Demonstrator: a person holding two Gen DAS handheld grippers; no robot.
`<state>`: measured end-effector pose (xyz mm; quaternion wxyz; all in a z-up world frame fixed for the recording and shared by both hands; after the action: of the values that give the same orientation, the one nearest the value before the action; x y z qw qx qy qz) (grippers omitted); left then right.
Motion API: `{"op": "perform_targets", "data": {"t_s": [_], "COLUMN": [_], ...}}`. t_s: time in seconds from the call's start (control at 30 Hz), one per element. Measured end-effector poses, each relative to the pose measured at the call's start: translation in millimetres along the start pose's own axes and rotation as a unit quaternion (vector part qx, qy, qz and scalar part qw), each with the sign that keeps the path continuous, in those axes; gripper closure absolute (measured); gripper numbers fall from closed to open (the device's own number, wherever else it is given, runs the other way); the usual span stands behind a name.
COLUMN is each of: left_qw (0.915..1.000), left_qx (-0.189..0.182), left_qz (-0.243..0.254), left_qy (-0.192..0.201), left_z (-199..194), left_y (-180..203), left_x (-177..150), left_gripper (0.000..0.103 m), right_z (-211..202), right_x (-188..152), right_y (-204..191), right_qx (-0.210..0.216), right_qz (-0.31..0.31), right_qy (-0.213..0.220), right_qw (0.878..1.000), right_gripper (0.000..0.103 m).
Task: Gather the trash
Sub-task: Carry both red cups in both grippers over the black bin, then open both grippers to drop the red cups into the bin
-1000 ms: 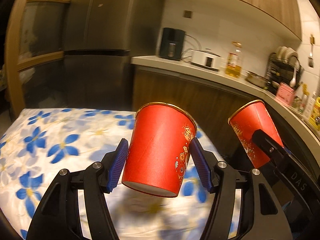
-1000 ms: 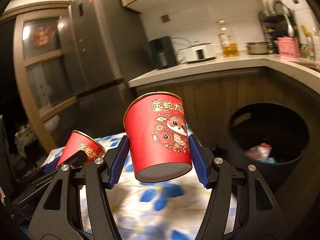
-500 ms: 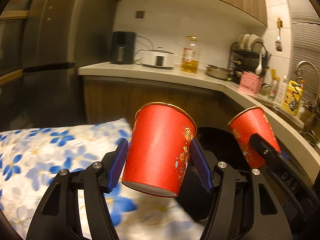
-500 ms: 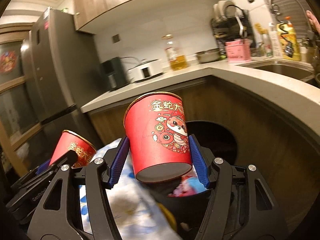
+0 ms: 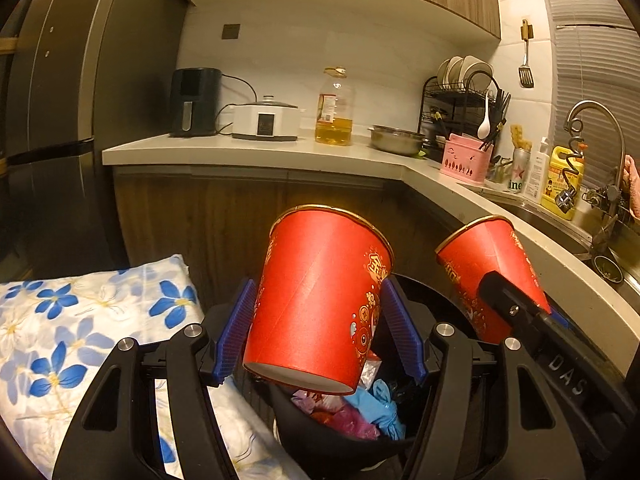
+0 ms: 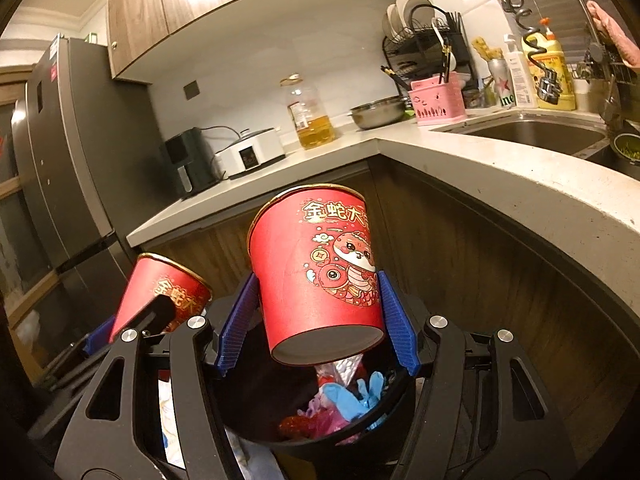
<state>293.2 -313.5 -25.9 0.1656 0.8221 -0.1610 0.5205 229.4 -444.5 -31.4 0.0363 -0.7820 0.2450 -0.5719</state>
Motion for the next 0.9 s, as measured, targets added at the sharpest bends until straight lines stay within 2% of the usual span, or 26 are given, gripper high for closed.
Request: {"op": "perform_targets", "data": {"t_s": [0.43,0.5,0.6,0.63,0.8,0.9], "left_qw": [0.9995,0.9994,0.9995,0.9995,0.9989,0.9984], "left_qx": [-0.013,-0.016,-0.015,-0.014,0.005,0.022], "left_qz": [-0.017,-0.014,-0.006,-0.005,-0.023,-0.031], "left_qy": [-0.025,-0.027,-0.027,-0.028,-0.04,-0.041], "left_z": [27.6,29.7,31.5,31.9,31.0,22.6], "left_y": [-4.5,-3.1,-2.4,-2.5,-17.4,-28.7], "left_x": [-8.2,-9.6,-11.7,-12.1,-15.3,-18.2], "left_gripper": [0.039,0.037,0.025,0.022,0.02,0.016], "right_z": [23.7,24.8,25.5,25.0,20.7,16.4], "right_x": [2.6,2.5,2.9,3.2,3.6,1.2], "right_y": [8.9,8.6,9.1,10.0,13.6,10.9], "right_qx": [0.013,0.017,0.017,0.018,0.009,0.0], "right_qz": [0.012,0.01,0.007,0.009,0.009,-0.005], "right_qy": [-0.015,-0.017,-0.016,-0.015,-0.016,-0.019], "right_qw": [1.0,1.0,1.0,1.0,1.0,1.0], "right_gripper": [0.041,0.04,0.03,0.03,0.03,0.029]}}
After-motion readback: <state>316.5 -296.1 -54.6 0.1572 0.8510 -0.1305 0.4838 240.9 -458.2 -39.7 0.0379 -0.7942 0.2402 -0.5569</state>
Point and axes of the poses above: each gripper's, at about its wrist camera, not at the fingertips, and z roughly the way its jaws point, y to its right, x to its top, the point moved 4 cm from there along z, roughly the way its jaws point, and after that the axes turned 1 degree about -y, right-handed, at the moved point
